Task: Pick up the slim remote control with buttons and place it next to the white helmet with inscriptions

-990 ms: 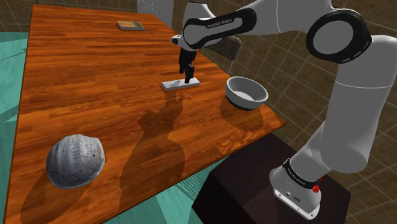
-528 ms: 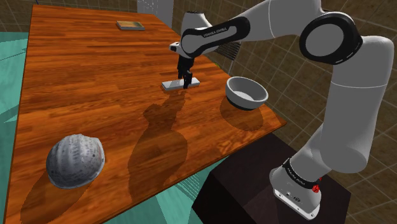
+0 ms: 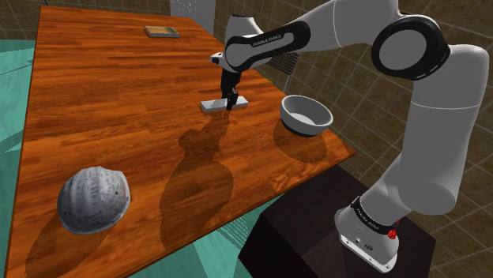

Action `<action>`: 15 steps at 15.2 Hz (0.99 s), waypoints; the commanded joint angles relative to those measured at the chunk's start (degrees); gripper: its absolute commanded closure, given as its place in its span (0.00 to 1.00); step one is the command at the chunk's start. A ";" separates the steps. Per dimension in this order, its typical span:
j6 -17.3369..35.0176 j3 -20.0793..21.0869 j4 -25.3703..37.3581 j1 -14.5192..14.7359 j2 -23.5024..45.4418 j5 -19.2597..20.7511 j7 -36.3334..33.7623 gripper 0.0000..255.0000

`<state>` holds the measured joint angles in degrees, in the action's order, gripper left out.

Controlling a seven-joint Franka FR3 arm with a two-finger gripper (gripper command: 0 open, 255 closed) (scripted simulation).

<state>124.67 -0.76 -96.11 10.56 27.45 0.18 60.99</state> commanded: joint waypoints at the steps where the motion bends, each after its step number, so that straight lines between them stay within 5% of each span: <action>1: -0.02 0.01 -0.03 0.01 0.04 0.00 -0.01 1.00; 15: -4.39 0.00 2.03 0.01 -2.27 0.01 0.02 1.00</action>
<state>120.97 -0.73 -94.39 10.68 25.55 0.21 60.86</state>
